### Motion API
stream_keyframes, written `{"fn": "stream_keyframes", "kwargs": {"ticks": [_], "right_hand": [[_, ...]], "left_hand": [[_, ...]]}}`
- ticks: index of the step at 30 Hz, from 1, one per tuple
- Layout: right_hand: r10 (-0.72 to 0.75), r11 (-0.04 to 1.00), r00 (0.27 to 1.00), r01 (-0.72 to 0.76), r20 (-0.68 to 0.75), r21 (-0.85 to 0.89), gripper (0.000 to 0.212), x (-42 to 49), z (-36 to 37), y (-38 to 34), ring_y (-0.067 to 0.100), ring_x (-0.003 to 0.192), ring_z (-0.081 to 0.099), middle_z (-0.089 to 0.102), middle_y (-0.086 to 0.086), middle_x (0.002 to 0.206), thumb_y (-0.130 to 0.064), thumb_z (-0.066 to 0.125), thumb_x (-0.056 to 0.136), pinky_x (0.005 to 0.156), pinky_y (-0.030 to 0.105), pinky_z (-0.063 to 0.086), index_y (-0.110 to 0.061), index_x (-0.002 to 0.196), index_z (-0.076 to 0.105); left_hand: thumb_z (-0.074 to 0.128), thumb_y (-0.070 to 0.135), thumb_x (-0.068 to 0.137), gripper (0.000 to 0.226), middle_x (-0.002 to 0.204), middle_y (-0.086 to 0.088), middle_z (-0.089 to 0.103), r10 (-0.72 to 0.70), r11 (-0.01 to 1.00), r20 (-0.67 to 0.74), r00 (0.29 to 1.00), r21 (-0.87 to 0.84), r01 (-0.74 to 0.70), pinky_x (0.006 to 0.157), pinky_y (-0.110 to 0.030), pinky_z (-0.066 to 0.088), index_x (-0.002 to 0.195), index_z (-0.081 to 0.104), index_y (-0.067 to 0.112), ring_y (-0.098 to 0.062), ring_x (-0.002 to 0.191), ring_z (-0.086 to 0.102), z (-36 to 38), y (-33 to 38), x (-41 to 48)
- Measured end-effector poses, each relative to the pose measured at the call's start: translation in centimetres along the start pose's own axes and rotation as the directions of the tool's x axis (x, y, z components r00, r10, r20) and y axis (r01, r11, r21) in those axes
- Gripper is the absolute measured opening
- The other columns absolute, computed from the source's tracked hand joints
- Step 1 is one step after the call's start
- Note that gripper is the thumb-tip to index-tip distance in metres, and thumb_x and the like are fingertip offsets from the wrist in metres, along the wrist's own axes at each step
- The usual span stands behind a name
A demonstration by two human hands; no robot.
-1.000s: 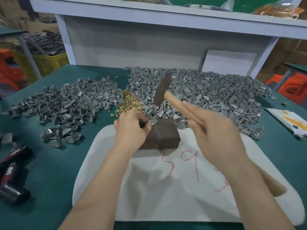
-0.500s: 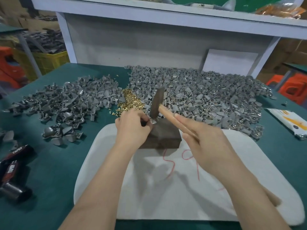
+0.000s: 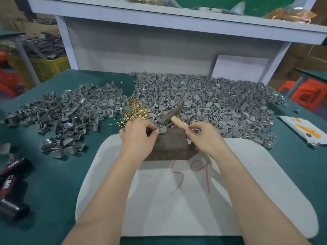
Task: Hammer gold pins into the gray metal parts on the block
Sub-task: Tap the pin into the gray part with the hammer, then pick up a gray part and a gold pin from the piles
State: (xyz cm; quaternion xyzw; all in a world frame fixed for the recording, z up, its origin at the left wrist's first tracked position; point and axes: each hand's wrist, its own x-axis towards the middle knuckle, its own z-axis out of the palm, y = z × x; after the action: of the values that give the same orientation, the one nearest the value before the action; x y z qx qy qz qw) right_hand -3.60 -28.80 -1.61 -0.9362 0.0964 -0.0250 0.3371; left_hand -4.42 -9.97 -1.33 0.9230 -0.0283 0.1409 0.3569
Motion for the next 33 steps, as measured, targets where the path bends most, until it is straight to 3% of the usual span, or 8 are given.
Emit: {"fn": "stream_keyframes", "kwargs": {"ticks": [5, 8, 12, 15, 18, 22, 26, 33], "right_hand": [[-0.301, 0.953, 0.9, 0.27, -0.316, -0.14, 0.03, -1.0, -0.5, -1.4, 0.02, 0.095, 0.058, 0.061, 0.003, 0.105, -0.036, 0.061, 0.086, 0.086, 0.031, 0.045, -0.026, 0.115, 0.065], [-0.432, 0.902, 0.9, 0.431, -0.065, -0.026, 0.017, -1.5, 0.5, -4.5, 0.008, 0.077, 0.057, 0.065, -0.007, 0.086, -0.029, 0.064, 0.086, 0.075, 0.022, 0.045, -0.026, 0.102, 0.069], [-0.302, 0.945, 0.933, 0.32, -0.198, 0.065, 0.009, 0.7, 0.3, -6.7, 0.004, 0.074, 0.057, 0.066, -0.006, 0.089, -0.017, 0.06, 0.09, 0.071, 0.02, 0.045, -0.022, 0.093, 0.067], [-0.085, 0.98, 0.926, 0.145, -0.368, 0.138, 0.042, 3.7, -1.5, -7.4, 0.016, 0.102, 0.058, 0.057, 0.005, 0.126, -0.013, 0.054, 0.093, 0.09, 0.029, 0.047, -0.018, 0.134, 0.047], [-0.131, 0.99, 0.961, 0.113, -0.244, -0.086, 0.07, 4.3, 0.0, -9.1, 0.029, 0.115, 0.054, 0.04, 0.015, 0.143, -0.012, 0.055, 0.091, 0.097, 0.04, 0.046, -0.028, 0.148, 0.018], [-0.537, 0.829, 0.841, 0.54, 0.064, -0.146, 0.041, 1.9, 5.6, -12.8, 0.018, 0.105, 0.06, 0.06, 0.001, 0.128, -0.01, 0.052, 0.093, 0.092, 0.032, 0.05, -0.028, 0.13, 0.055], [-0.504, 0.672, 0.717, 0.676, 0.482, -0.302, 0.033, 1.1, 11.7, -16.6, 0.03, 0.114, 0.052, 0.059, 0.005, 0.124, -0.019, 0.045, 0.093, 0.098, 0.045, 0.043, -0.027, 0.123, 0.057], [-0.504, 0.806, 0.799, 0.571, 0.329, -0.153, 0.023, 1.4, 12.1, -16.4, 0.028, 0.088, 0.061, 0.068, 0.008, 0.095, -0.014, 0.047, 0.092, 0.078, 0.033, 0.047, -0.011, 0.1, 0.068]], "left_hand": [[0.062, 0.027, 0.09, 0.007, 0.103, 0.007, 0.062, 0.022, 1.0, -0.026, 0.999, -0.02, -0.023, 0.093, -0.039, 0.035, 0.088, 0.069, 0.026, -0.021, 0.106, 0.055, 0.2, 0.1, 0.0], [0.062, 0.023, 0.089, 0.008, 0.102, 0.003, 0.062, 0.079, 0.995, -0.039, 0.996, -0.053, -0.081, 0.095, -0.043, 0.038, 0.09, 0.07, 0.022, -0.023, 0.105, 0.053, 0.2, 0.2, 0.1], [0.059, 0.022, 0.091, 0.017, 0.115, 0.002, 0.058, 0.014, 0.982, -0.152, 0.988, -0.182, -0.042, 0.099, -0.041, 0.04, 0.104, 0.069, 0.018, -0.021, 0.108, 0.054, -0.3, -0.1, 0.3], [0.057, 0.02, 0.092, 0.019, 0.117, 0.005, 0.051, -0.148, 0.926, -0.305, 0.941, -0.378, 0.023, 0.097, -0.023, 0.037, 0.109, 0.065, 0.018, -0.015, 0.109, 0.054, -0.9, -0.2, 0.5], [0.053, 0.017, 0.093, 0.017, 0.117, 0.004, 0.046, -0.305, 0.802, -0.37, 0.878, -0.597, 0.027, 0.083, -0.011, 0.038, 0.099, 0.055, 0.033, -0.002, 0.098, 0.052, -1.6, -0.3, 0.7], [0.05, 0.009, 0.09, 0.024, 0.118, -0.013, 0.05, -0.447, 0.685, -0.512, 0.734, -0.723, -0.087, 0.075, -0.015, 0.042, 0.101, 0.048, 0.031, -0.009, 0.087, 0.048, -3.3, -1.8, 1.2], [0.044, 0.004, 0.089, 0.025, 0.123, -0.02, 0.048, -0.581, 0.593, -0.546, 0.603, -0.792, -0.145, 0.072, -0.018, 0.041, 0.1, 0.046, 0.026, -0.016, 0.088, 0.045, -4.6, -3.4, 1.7], [0.044, 0.003, 0.09, 0.026, 0.126, -0.015, 0.048, -0.578, 0.598, -0.496, 0.648, -0.797, -0.077, 0.074, -0.01, 0.04, 0.107, 0.048, 0.022, -0.006, 0.084, 0.045, -3.6, -3.5, 2.0]]}}
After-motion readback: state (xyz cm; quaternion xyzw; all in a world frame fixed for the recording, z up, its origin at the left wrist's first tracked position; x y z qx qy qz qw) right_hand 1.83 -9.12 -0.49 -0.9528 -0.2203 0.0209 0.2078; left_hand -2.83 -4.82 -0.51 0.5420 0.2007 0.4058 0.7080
